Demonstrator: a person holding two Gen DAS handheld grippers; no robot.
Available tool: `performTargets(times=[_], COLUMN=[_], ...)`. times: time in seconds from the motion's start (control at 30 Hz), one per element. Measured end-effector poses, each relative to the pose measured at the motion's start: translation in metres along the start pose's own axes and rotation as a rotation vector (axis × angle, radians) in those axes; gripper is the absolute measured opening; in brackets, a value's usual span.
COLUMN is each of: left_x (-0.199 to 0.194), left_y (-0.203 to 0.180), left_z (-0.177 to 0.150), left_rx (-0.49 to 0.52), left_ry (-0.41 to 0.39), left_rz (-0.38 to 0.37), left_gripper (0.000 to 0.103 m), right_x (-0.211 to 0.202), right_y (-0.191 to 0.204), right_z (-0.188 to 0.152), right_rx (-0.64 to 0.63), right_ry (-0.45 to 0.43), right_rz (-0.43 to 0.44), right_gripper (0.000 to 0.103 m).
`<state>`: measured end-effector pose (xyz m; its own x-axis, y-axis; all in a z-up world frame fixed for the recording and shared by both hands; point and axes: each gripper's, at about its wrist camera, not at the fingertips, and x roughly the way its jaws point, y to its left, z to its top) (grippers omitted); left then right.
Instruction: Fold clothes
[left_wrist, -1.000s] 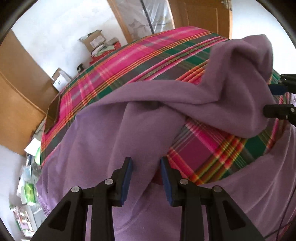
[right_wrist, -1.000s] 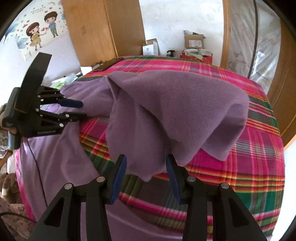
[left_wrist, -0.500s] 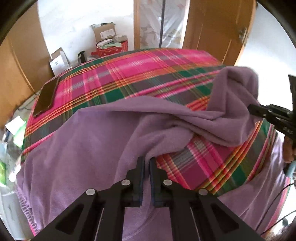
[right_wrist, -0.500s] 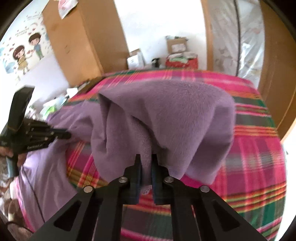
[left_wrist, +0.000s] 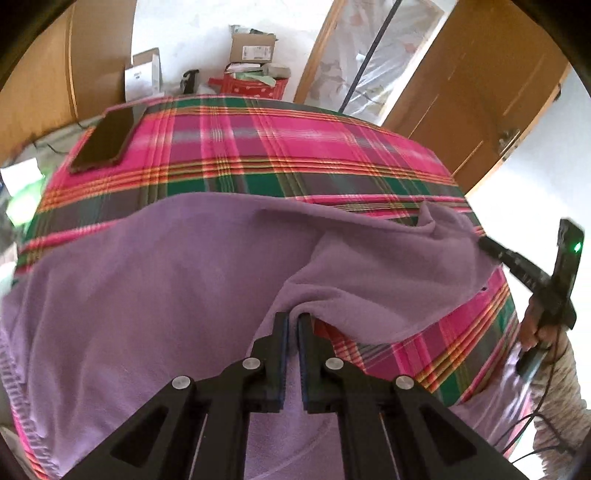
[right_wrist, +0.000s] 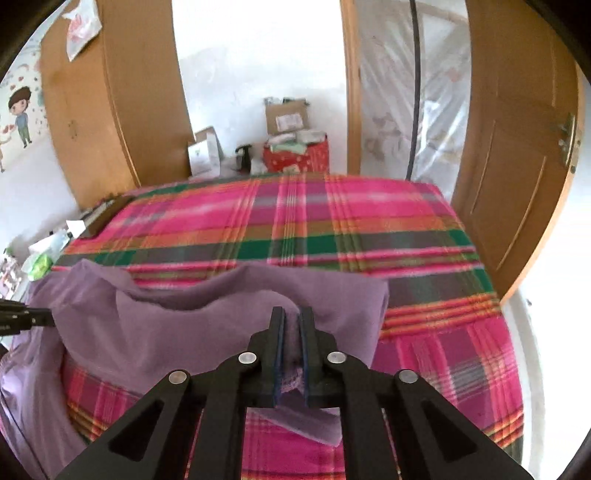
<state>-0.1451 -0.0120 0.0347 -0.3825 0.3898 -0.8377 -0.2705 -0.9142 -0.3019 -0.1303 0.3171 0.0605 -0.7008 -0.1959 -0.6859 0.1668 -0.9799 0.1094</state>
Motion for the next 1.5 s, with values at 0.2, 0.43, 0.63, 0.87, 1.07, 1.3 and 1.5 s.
performTargets(times=[0.2,0.43,0.63,0.87,1.07,1.3,1.5], left_x=[-0.006,-0.010,-0.011,-0.009,-0.013,-0.010,-0.003], left_y=[0.004,0.013,0.018,0.027,0.045,0.069,0.078], left_z=[-0.003,-0.007,-0.011,-0.013,-0.016,-0.018,-0.021], left_rx=[-0.033,-0.096,-0.114,-0.137,-0.192,-0.263,-0.276], left_ry=[-0.006,-0.022,-0.028,-0.017,-0.029,-0.026,-0.011], left_rz=[-0.049,-0.113,-0.110,-0.133,-0.170,-0.158,-0.147], left_gripper=[0.006,0.006,0.006,0.018,0.027,0.027,0.027], right_x=[-0.005,-0.026,0.018,0.060,0.065,0.072,0.070], right_y=[0.007,0.060,0.120,0.169,0.188,0.209,0.219], right_z=[-0.004,-0.019,-0.029,-0.029,-0.029,-0.029,-0.028], right_rx=[0.011,-0.053,-0.082,-0.088,-0.156,-0.236,-0.275], right_ry=[-0.024,-0.036,0.157,0.306,0.313,0.318,0.309], right_rz=[-0.007,0.209,0.442,0.614,0.580,0.536,0.522], right_gripper=[0.026,0.026,0.026,0.026,0.029,0.029,0.007])
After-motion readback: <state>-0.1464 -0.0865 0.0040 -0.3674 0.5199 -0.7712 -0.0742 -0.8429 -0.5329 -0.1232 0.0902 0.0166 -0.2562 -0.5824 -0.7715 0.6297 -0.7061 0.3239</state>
